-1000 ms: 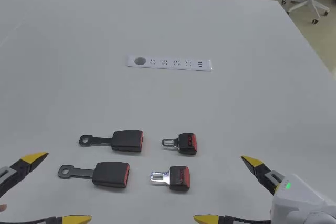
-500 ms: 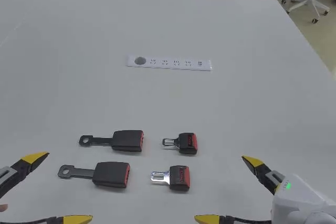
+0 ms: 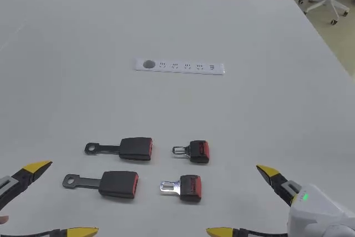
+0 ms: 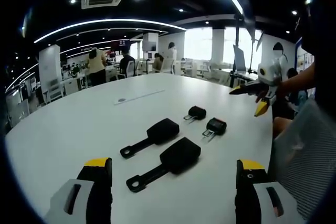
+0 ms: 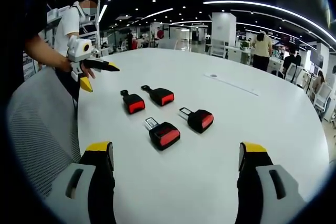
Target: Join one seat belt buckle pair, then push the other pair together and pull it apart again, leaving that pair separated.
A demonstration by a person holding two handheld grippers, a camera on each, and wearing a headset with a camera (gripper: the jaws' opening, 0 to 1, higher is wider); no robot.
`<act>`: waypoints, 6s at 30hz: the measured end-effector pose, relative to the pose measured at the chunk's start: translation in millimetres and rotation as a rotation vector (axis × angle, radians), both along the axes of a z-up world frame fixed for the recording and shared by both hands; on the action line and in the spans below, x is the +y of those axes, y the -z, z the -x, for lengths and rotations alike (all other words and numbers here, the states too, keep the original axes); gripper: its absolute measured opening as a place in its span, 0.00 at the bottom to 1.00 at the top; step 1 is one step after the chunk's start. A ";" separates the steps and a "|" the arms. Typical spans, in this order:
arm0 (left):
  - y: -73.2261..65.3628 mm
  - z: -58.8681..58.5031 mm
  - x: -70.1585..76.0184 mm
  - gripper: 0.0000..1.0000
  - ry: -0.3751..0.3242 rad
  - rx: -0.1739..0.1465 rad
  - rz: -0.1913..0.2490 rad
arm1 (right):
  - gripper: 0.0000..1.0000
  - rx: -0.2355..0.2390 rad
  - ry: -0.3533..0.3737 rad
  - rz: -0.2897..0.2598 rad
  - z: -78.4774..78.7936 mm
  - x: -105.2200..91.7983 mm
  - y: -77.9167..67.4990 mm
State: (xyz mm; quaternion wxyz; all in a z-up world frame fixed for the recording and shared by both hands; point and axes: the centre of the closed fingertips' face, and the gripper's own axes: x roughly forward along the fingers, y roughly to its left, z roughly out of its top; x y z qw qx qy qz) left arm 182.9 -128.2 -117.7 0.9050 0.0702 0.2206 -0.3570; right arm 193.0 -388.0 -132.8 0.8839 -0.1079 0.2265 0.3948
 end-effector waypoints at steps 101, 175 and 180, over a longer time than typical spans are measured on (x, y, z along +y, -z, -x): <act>46.4 -33.2 -21.6 0.59 0.433 0.099 -0.276 | 0.63 0.049 -0.358 0.234 -13.8 22.0 41.8; 85.6 -40.8 -33.5 0.30 0.744 0.262 -0.513 | 0.30 0.087 -0.599 0.313 -26.2 56.3 68.2; 85.5 -40.6 -33.8 0.30 0.743 0.271 -0.510 | 0.30 0.084 -0.600 0.318 -27.2 56.9 68.0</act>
